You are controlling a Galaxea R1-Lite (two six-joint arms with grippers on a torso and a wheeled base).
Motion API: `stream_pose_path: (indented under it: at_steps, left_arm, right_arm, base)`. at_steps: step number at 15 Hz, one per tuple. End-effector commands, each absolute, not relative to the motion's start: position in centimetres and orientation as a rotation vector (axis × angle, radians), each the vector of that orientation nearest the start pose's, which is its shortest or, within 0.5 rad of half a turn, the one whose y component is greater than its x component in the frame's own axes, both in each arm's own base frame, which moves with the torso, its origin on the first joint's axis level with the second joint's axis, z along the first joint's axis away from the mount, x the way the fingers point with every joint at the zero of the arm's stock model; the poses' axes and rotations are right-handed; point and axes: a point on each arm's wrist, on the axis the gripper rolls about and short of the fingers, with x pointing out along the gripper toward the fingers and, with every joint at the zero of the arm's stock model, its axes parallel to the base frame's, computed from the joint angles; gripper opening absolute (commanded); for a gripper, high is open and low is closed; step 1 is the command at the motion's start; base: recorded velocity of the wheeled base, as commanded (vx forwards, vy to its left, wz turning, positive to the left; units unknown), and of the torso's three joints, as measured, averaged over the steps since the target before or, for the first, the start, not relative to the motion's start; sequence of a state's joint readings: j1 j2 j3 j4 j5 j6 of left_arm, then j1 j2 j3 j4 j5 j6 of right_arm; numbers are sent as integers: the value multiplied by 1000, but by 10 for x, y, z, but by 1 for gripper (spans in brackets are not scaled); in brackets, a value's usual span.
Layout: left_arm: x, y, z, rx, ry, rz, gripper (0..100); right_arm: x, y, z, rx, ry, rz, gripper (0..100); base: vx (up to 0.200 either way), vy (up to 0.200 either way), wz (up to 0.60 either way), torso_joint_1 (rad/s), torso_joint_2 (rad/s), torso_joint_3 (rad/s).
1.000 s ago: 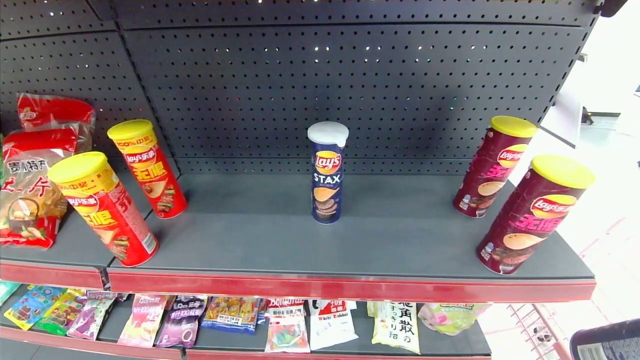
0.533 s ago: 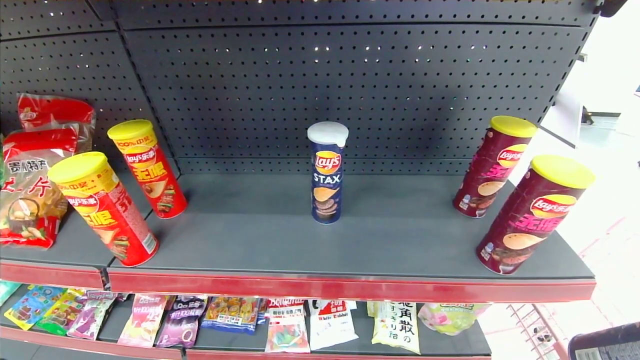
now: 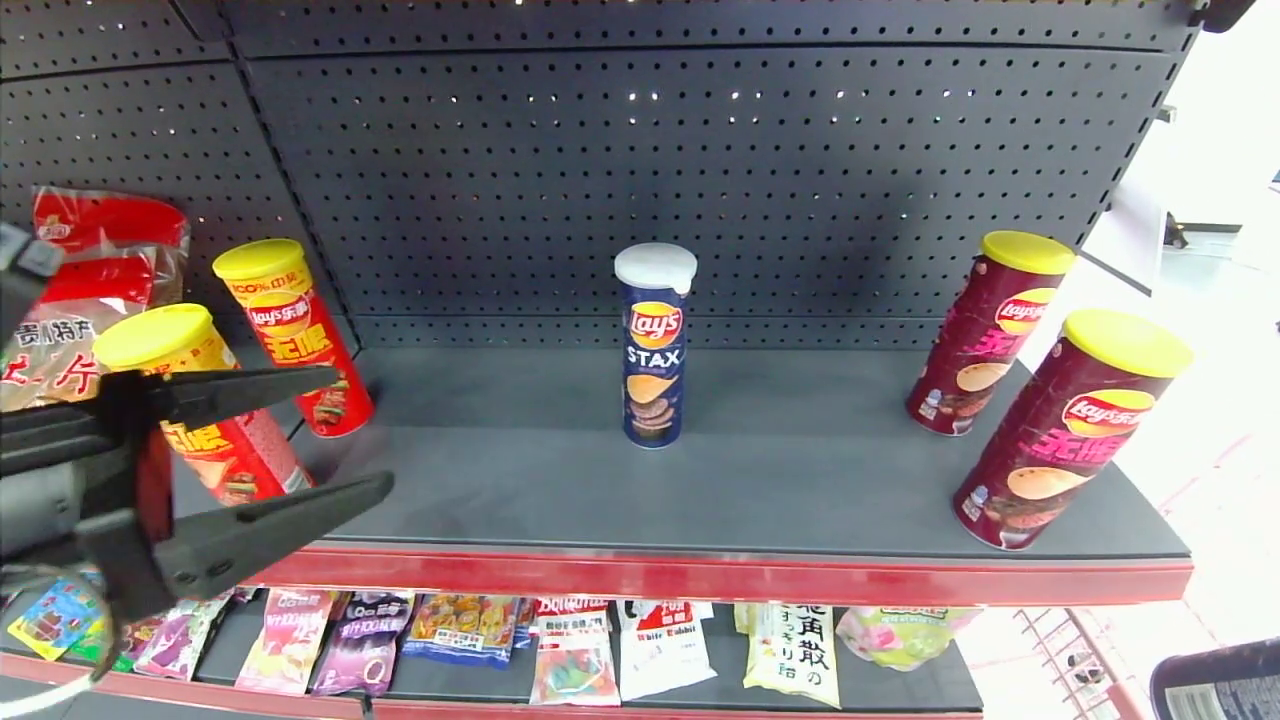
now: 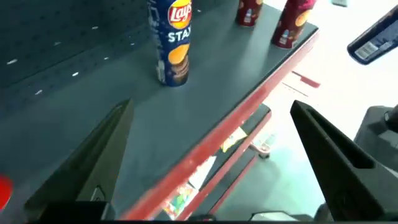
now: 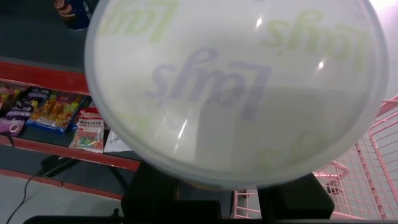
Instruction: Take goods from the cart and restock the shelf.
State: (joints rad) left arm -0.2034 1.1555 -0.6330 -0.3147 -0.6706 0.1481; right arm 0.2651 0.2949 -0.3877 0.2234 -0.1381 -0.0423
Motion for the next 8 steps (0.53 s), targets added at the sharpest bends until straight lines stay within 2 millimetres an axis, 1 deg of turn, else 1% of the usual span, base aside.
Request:
stream_pose_path:
  at_steps: [1, 2, 3, 4, 6, 7, 8]
  left_arm:
    - [241, -72, 211, 95, 222, -966, 100]
    - [262, -77, 205, 135, 201, -991, 100]
    - [280, -81, 201, 163, 184, -1016, 100]
    - [293, -87, 201, 172, 173, -1031, 100]
    - [313, -109, 200, 180, 162, -1071, 100]
    - [317, -113, 199, 181, 161, -1077, 100]
    - [326, -125, 200, 186, 145, -1097, 100]
  right_arm:
    - [-17, -8, 165, -69, 125, 128, 0]
    - [-17, -8, 165, -69, 125, 128, 0]
    - [-17, -8, 165, -69, 125, 128, 0]
    - [-18, -8, 165, -68, 122, 128, 0]
    - [-19, -8, 165, -67, 118, 124, 0]
    - [-19, -8, 165, -67, 116, 124, 0]
    - [-19, -8, 164, -67, 115, 124, 0]
  base:
    - [0, 0, 0, 0, 0, 0]
    - [0, 0, 0, 0, 0, 0]
    - [0, 0, 0, 0, 0, 0]
    - [0, 0, 0, 0, 0, 0]
    - [0, 0, 0, 0, 0, 0]
    - [0, 0, 0, 0, 0, 0]
    - [0, 0, 0, 0, 0, 0]
